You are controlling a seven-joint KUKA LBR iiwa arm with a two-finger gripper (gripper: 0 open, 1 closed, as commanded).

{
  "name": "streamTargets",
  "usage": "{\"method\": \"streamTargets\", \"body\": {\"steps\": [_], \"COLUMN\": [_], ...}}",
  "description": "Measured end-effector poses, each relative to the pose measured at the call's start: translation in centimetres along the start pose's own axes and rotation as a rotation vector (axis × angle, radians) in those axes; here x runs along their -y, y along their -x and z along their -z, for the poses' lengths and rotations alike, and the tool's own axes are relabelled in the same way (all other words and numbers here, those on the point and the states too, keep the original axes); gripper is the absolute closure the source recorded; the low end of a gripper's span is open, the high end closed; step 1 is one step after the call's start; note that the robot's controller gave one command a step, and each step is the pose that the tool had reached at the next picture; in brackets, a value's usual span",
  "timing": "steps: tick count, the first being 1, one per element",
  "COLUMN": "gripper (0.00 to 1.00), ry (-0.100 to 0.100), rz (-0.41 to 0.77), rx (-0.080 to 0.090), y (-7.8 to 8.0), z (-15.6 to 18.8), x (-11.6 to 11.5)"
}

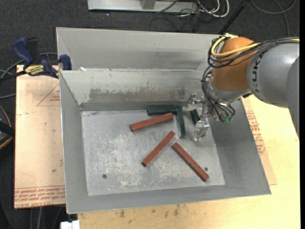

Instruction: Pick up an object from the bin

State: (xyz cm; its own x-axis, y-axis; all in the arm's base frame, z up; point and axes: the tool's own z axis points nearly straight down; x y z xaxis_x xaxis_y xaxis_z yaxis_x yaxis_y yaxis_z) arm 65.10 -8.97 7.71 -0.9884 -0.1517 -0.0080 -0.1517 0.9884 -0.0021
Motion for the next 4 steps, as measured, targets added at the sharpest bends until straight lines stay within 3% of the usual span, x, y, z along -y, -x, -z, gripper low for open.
{"method": "streamTargets", "body": {"steps": [1,2,3,4], "gripper": [0.00,0.00,1.00,1.00], "ry": [0.000,0.002,0.006,0.006], "rz": [0.000,0.010,0.515,0.515], "rx": [0.001,-0.005,-0.007,-0.006], "y": [0.0,-2.0,-4.1,-4.1], "z": [0.0,0.8,0.8,0.8], "x": [0.0,-6.7,-8.6,-8.6]}}
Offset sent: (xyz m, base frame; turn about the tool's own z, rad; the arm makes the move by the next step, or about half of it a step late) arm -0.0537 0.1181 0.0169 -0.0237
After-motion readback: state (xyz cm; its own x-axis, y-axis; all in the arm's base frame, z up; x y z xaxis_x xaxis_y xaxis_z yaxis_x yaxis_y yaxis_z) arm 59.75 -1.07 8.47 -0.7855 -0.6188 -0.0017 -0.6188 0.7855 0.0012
